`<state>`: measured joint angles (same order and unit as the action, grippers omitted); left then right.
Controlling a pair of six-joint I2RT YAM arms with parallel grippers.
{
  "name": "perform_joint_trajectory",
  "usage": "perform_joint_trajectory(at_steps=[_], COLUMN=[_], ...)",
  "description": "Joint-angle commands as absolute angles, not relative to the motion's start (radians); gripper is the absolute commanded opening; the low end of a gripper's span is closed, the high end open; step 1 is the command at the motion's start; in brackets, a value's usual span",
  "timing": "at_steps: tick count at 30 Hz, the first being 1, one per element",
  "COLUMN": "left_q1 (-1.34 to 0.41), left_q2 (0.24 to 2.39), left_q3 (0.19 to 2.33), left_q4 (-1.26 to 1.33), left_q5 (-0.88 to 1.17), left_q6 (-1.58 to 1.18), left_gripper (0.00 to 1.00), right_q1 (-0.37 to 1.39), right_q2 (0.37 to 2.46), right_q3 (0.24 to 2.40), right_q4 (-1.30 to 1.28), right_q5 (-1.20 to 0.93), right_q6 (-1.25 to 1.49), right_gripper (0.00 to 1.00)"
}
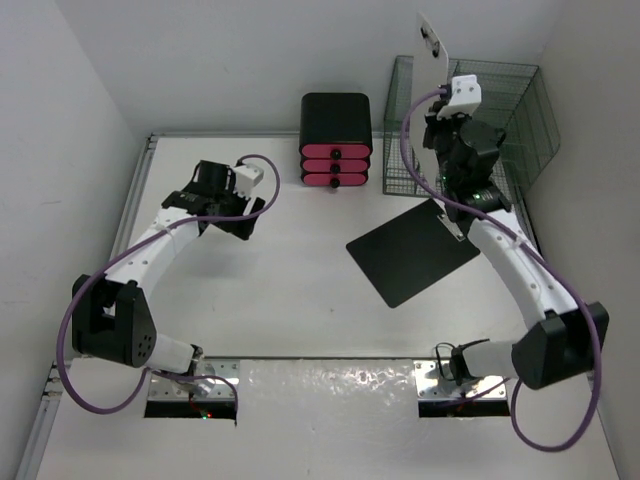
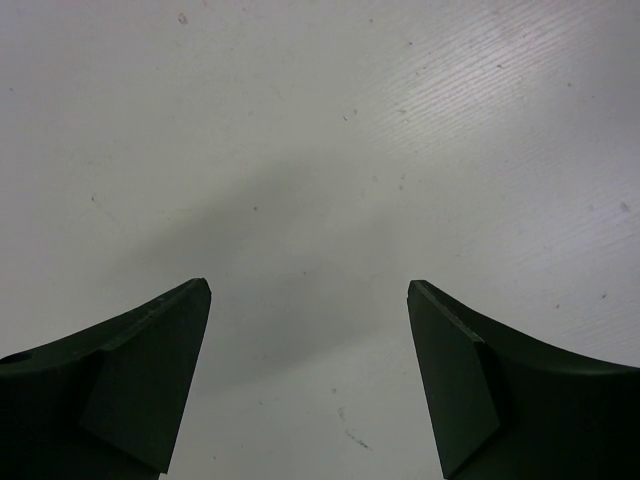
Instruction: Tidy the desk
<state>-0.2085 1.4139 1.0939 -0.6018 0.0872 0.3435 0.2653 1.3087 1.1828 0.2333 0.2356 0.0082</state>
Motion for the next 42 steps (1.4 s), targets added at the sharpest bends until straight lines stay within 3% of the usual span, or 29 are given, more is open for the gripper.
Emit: perform_joint_trajectory(at_steps=[1, 12, 18, 42], left_q1=[-0.204, -0.204, -0.204, -0.204], left_q2=[1.351, 1.359, 1.371, 1.414], left_q3=[1.106, 1.091, 1.089, 1.091], left_q4=[-0.546, -0.517, -0.511, -0.518], left_q5=[0.058, 0.005, -0.023, -0.048], left_q6=[0.354, 0.357, 0.365, 0.382], left_gripper=[0.79, 0.79, 0.79, 0.79], right_q1=[0.267, 0.264, 0.245, 0.179], right_q2=[1.396, 1.727, 1.867, 2.158], right_q3=[1.262, 1.423, 1.453, 1.514], right_q4=[0.610, 0.914, 1.081, 1.218], right_q5=[0.324, 0.419, 0.365, 0.321], right_q6=[0.017, -0.061, -0.055, 0.060], right_gripper=[0.00, 0.00, 0.00, 0.00])
